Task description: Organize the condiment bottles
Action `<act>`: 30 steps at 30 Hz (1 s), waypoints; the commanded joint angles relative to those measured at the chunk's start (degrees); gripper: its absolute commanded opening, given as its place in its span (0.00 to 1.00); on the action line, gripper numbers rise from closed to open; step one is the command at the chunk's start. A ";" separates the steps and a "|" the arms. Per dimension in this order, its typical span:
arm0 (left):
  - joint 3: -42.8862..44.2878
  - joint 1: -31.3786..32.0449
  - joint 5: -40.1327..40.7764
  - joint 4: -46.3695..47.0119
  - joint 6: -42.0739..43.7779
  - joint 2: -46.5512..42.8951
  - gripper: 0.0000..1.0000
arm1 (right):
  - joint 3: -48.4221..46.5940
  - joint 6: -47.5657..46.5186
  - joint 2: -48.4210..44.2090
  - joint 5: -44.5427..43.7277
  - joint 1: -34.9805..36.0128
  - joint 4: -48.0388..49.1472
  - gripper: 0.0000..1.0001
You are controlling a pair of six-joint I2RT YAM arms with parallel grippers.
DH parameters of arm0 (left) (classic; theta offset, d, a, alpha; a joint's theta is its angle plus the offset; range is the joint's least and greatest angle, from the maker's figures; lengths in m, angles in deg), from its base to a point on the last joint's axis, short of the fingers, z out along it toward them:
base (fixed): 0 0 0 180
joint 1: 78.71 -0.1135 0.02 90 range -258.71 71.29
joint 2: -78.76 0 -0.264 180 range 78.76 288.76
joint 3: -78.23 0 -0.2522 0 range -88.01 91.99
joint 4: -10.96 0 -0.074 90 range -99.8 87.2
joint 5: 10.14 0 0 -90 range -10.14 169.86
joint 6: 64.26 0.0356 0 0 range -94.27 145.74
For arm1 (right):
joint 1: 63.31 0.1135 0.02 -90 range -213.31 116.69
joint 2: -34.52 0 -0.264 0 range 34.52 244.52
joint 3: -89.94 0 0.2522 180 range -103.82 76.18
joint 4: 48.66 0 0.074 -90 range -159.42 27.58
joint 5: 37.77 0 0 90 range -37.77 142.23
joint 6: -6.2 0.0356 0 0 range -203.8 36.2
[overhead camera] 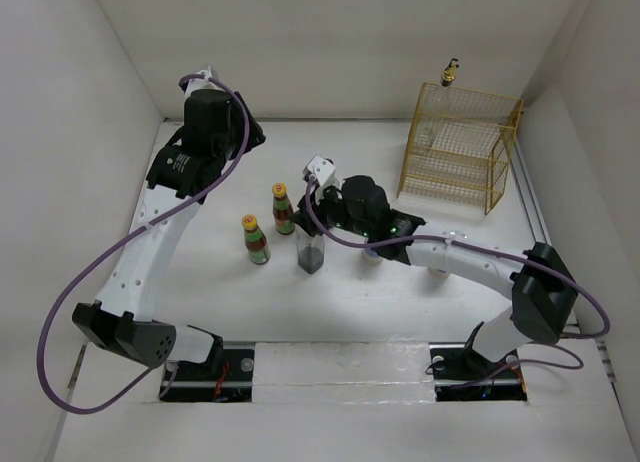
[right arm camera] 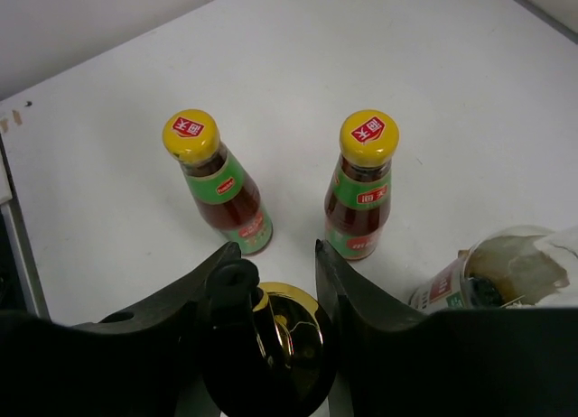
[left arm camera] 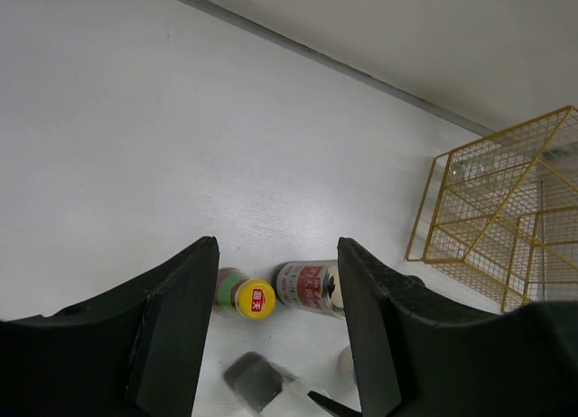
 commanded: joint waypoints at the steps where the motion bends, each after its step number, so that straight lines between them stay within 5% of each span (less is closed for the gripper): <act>1: -0.26 0.03 0.19 1.35 0.48 -1.16 0.51 | -5.16 0.83 -4.06 -1.32 0.73 1.52 0.08; 10: 1.67 1.78 -3.24 4.06 3.02 -1.69 0.54 | -30.30 2.85 -9.52 -4.73 -6.20 -13.87 0.02; 14: 3.35 8.19 1.85 4.07 8.03 -1.69 0.54 | -37.26 6.19 -9.52 -8.69 -16.63 -18.62 0.01; 21: 6.42 8.82 1.86 3.54 9.62 -0.54 0.51 | -44.38 14.01 -5.22 -8.09 -37.29 -23.10 0.00; 30: 2.91 8.82 0.45 4.07 9.62 -1.77 0.51 | -53.42 14.72 4.96 -7.90 -52.17 -24.17 0.00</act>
